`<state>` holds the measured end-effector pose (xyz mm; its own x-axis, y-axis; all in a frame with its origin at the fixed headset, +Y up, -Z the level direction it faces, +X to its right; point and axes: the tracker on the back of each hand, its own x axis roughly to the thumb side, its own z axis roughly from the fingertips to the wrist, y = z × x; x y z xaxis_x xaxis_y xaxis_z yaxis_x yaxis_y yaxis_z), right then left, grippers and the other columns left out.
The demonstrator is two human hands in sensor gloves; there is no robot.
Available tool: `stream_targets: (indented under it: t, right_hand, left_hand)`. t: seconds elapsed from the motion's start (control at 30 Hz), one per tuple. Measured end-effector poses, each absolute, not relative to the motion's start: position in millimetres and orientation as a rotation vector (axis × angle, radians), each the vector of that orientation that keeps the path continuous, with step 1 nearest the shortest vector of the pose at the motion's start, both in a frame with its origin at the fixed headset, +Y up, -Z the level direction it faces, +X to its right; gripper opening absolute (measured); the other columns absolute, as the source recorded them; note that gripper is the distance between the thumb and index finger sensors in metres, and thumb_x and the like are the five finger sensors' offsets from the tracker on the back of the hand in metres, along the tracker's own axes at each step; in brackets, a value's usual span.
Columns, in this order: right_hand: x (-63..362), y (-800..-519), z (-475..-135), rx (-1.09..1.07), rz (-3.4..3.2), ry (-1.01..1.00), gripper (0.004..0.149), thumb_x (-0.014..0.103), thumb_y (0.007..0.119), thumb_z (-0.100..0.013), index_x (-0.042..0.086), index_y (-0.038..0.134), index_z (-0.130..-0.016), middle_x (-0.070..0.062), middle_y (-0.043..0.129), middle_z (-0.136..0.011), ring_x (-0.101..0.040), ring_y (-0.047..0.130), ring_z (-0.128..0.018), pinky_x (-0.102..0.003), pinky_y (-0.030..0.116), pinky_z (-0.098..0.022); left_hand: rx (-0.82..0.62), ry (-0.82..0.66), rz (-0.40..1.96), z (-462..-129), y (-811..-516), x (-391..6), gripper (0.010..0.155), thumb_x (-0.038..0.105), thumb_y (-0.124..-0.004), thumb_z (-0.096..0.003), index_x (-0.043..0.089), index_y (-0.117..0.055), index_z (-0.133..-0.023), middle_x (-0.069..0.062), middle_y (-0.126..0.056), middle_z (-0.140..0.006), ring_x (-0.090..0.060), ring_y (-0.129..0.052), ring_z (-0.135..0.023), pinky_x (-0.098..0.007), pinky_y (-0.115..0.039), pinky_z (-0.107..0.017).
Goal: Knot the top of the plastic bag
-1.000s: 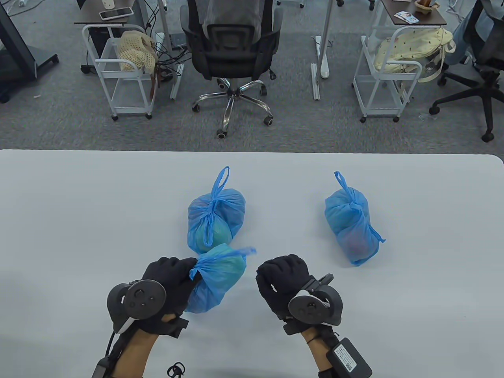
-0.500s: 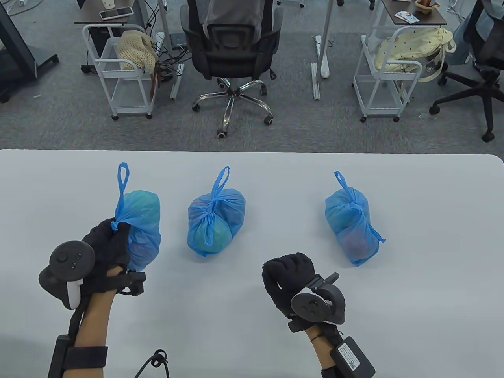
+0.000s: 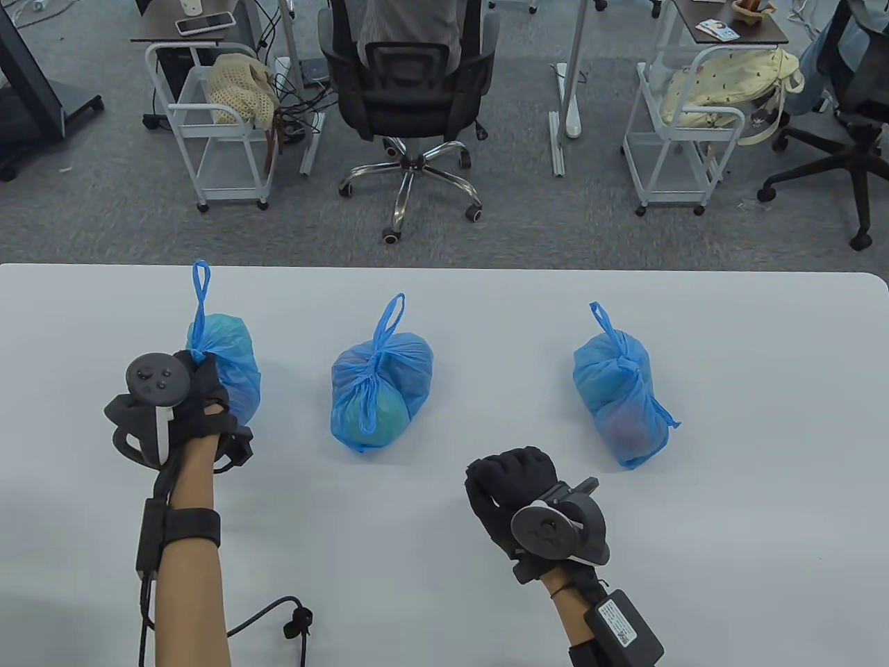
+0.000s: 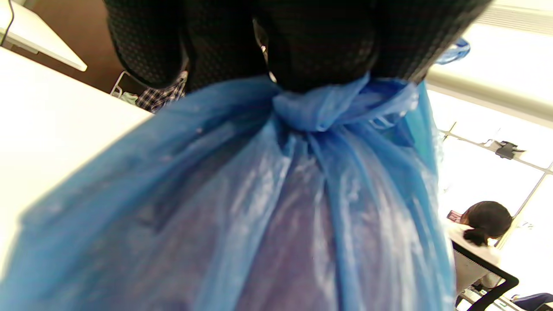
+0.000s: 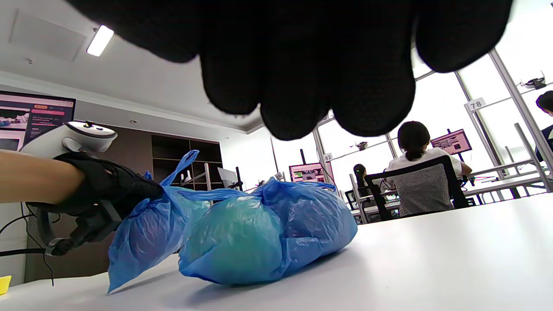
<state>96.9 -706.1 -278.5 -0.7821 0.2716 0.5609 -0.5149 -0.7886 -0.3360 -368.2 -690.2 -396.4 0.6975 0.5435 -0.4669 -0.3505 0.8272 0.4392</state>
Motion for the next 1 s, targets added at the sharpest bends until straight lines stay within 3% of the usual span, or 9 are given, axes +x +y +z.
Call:
stream_targets:
  t: [0.13, 0.27, 0.6, 0.77, 0.87, 0.93, 1.0]
  right_hand:
    - [101.1, -710.1, -282.8, 0.666, 2.540, -0.648, 0.040, 0.041, 0.075, -0.049, 0.013, 0.091, -0.071, -0.014, 0.099, -0.065, -0.040, 0.100, -0.057, -0.066, 0.072, -0.046]
    - [104.1, -713.4, -285.0, 0.646, 2.556, -0.630, 0.040, 0.041, 0.075, -0.049, 0.013, 0.091, -0.071, -0.015, 0.099, -0.065, -0.040, 0.100, -0.057, -0.066, 0.072, -0.046]
    - [111.3, -714.9, -287.5, 0.596, 2.589, -0.634, 0.040, 0.042, 0.075, -0.049, 0.013, 0.091, -0.072, -0.014, 0.099, -0.065, -0.040, 0.100, -0.058, -0.066, 0.072, -0.047]
    - [113.6, -715.3, -288.1, 0.575, 2.593, -0.630, 0.040, 0.042, 0.075, -0.049, 0.013, 0.091, -0.072, -0.014, 0.099, -0.065, -0.040, 0.100, -0.058, -0.066, 0.072, -0.047]
    - [112.8, -715.1, -288.9, 0.572, 2.593, -0.626, 0.040, 0.041, 0.075, -0.049, 0.013, 0.091, -0.072, -0.015, 0.099, -0.065, -0.040, 0.100, -0.058, -0.066, 0.072, -0.047]
    - [111.3, -715.9, -289.6, 0.579, 2.595, -0.623, 0.040, 0.041, 0.075, -0.049, 0.013, 0.091, -0.072, -0.015, 0.099, -0.065, -0.040, 0.100, -0.058, -0.066, 0.072, -0.047]
    - [109.0, -715.7, -289.4, 0.590, 2.604, -0.624, 0.040, 0.042, 0.075, -0.049, 0.013, 0.091, -0.072, -0.015, 0.099, -0.065, -0.040, 0.100, -0.058, -0.066, 0.072, -0.047]
  left_hand:
    - [0.357, 0.651, 0.514, -397.2, -702.0, -370.1, 0.046, 0.051, -0.074, -0.0510, 0.024, -0.090, -0.085, 0.013, -0.098, -0.048, -0.022, -0.102, -0.064, -0.054, -0.076, -0.061]
    - [0.400, 0.588, 0.562, -382.6, -697.5, -367.8, 0.050, 0.052, -0.073, -0.0508, 0.025, -0.083, -0.092, 0.007, -0.102, -0.067, -0.025, -0.103, -0.065, -0.054, -0.076, -0.060]
    - [0.575, 0.325, 0.641, -310.3, -598.6, -357.6, 0.051, 0.052, -0.071, -0.0518, 0.027, -0.079, -0.096, 0.004, -0.099, -0.078, -0.026, -0.100, -0.070, -0.055, -0.074, -0.063]
    - [0.624, 0.138, 0.724, -277.2, -565.8, -333.1, 0.051, 0.052, -0.069, -0.0526, 0.029, -0.077, -0.097, 0.002, -0.096, -0.083, -0.027, -0.097, -0.075, -0.056, -0.071, -0.065]
    - [0.589, -0.003, 0.695, -259.7, -570.0, -305.2, 0.054, 0.054, -0.068, -0.0532, 0.033, -0.067, -0.104, -0.005, -0.082, -0.100, -0.034, -0.085, -0.088, -0.061, -0.060, -0.070]
    - [0.545, -0.081, 0.673, -250.6, -585.6, -283.4, 0.057, 0.055, -0.067, -0.0538, 0.036, -0.059, -0.107, -0.009, -0.069, -0.110, -0.040, -0.066, -0.101, -0.070, -0.038, -0.072]
    - [0.462, -0.149, 0.617, -244.2, -608.0, -264.4, 0.059, 0.058, -0.065, -0.0544, 0.041, -0.053, -0.110, -0.008, -0.056, -0.118, -0.041, -0.052, -0.108, -0.072, -0.026, -0.072]
